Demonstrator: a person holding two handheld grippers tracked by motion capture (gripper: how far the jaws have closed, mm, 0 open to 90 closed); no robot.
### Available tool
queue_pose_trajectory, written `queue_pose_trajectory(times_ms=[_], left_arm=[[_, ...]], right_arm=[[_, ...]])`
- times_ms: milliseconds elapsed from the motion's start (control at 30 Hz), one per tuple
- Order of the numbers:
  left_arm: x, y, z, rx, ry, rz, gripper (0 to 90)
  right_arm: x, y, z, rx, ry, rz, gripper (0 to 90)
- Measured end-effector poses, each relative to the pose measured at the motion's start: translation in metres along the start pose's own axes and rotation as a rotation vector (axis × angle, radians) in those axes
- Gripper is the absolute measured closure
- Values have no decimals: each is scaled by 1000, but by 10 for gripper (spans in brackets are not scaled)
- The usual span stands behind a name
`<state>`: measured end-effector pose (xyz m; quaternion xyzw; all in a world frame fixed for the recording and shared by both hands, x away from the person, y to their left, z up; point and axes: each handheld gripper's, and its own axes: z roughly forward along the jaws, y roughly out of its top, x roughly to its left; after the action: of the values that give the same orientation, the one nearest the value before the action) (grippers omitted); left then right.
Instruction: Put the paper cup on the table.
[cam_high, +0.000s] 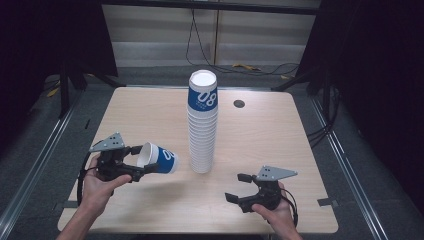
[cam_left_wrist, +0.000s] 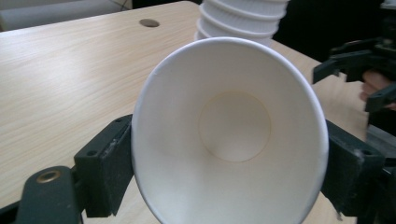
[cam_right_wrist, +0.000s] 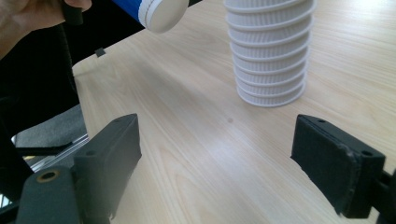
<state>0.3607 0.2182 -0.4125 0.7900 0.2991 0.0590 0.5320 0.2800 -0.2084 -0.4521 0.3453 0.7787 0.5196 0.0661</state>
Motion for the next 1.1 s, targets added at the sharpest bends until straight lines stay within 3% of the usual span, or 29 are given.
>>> queue_pose_trajectory(times_ms=[233,300,400,467,600,667,833,1100], left_arm=[[10,0,7,32,33,-26,160],[16,2,9,72,44,-44,155],[22,4,10,90,87,-34,155],[25,5,11,86,86,-43,155],[31,8,13,95,144,-68,155],[35,9,16,120,172,-53,156],[43,11,19,154,197,-39,156],[59,11,26,217,260,-35,155]], right_arm=[[-4,-2,-1,-15,-1,19,151],[-4,-2,0,-13,3,16,151],[-4,-3,0,-9,4,17,152],[-4,-3,1,-2,0,17,152],[-7,-4,2,5,-7,23,156],[-7,-4,2,1,-7,21,157],[-7,-4,2,8,-9,19,160],[-7,-5,1,10,7,15,171]])
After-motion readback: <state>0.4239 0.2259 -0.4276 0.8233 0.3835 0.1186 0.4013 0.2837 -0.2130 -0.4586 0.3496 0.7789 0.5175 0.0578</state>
